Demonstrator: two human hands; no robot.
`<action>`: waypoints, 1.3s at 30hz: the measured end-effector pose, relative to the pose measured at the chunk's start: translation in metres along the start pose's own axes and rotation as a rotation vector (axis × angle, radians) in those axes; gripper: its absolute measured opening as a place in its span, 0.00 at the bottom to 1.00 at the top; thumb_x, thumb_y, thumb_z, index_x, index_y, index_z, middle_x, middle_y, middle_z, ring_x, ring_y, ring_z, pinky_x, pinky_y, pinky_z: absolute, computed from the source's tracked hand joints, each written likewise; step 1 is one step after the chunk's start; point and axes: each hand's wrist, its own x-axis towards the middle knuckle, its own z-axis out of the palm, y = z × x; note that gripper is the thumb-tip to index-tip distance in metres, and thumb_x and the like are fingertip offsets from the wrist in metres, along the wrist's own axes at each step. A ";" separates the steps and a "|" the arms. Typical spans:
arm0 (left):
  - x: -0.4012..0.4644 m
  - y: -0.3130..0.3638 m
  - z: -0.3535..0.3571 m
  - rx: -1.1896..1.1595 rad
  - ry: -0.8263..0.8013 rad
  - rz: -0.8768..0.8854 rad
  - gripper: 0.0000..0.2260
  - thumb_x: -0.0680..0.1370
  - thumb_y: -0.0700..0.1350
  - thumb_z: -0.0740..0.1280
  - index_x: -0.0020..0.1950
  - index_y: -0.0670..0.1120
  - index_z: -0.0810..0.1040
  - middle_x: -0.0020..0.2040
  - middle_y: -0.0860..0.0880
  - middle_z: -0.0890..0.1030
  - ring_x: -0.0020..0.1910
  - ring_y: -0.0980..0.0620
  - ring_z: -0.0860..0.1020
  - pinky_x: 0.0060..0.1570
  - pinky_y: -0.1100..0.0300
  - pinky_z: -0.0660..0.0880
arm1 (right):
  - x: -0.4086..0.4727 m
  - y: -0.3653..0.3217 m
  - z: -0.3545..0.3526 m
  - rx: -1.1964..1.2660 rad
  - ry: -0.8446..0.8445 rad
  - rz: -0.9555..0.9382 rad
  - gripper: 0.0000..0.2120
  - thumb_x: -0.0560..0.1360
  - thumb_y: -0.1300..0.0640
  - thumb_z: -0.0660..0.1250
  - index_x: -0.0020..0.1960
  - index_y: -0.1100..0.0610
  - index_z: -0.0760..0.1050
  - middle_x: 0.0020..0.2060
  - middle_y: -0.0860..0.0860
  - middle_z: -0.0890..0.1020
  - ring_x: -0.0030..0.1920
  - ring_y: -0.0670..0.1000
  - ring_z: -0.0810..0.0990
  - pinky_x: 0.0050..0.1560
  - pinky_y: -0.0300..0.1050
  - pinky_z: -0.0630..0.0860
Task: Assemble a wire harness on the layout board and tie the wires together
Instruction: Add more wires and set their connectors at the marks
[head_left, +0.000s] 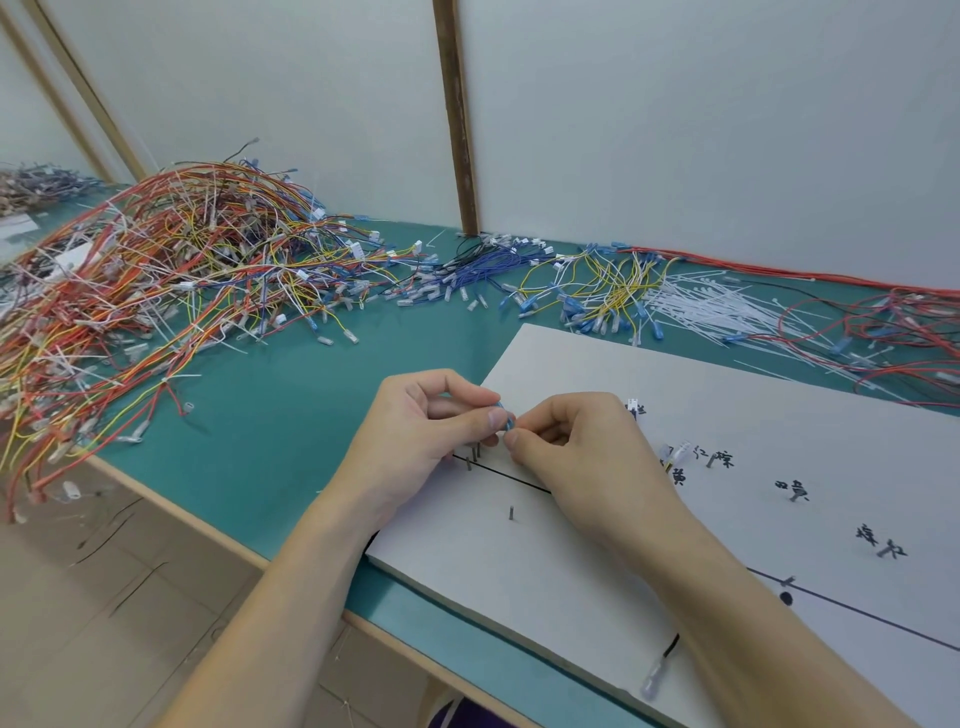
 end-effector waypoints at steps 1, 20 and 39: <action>0.000 0.000 0.000 0.003 0.005 -0.006 0.05 0.74 0.38 0.78 0.45 0.47 0.85 0.45 0.41 0.88 0.37 0.52 0.85 0.34 0.72 0.73 | 0.000 0.000 0.000 0.006 0.004 0.007 0.08 0.76 0.54 0.74 0.38 0.52 0.84 0.28 0.42 0.82 0.28 0.39 0.74 0.31 0.34 0.70; 0.005 -0.006 -0.004 0.018 -0.057 -0.028 0.07 0.70 0.43 0.79 0.46 0.47 0.86 0.45 0.41 0.88 0.44 0.48 0.86 0.47 0.65 0.79 | -0.004 0.000 0.003 0.123 -0.011 -0.052 0.16 0.74 0.62 0.75 0.40 0.53 0.67 0.39 0.59 0.84 0.33 0.49 0.73 0.37 0.45 0.71; 0.025 0.005 -0.004 0.262 -0.059 -0.077 0.06 0.73 0.38 0.79 0.46 0.46 0.86 0.41 0.44 0.87 0.32 0.55 0.80 0.27 0.70 0.70 | -0.005 -0.008 -0.005 -0.180 0.091 -0.066 0.15 0.75 0.67 0.64 0.49 0.46 0.77 0.38 0.41 0.82 0.41 0.37 0.80 0.37 0.26 0.71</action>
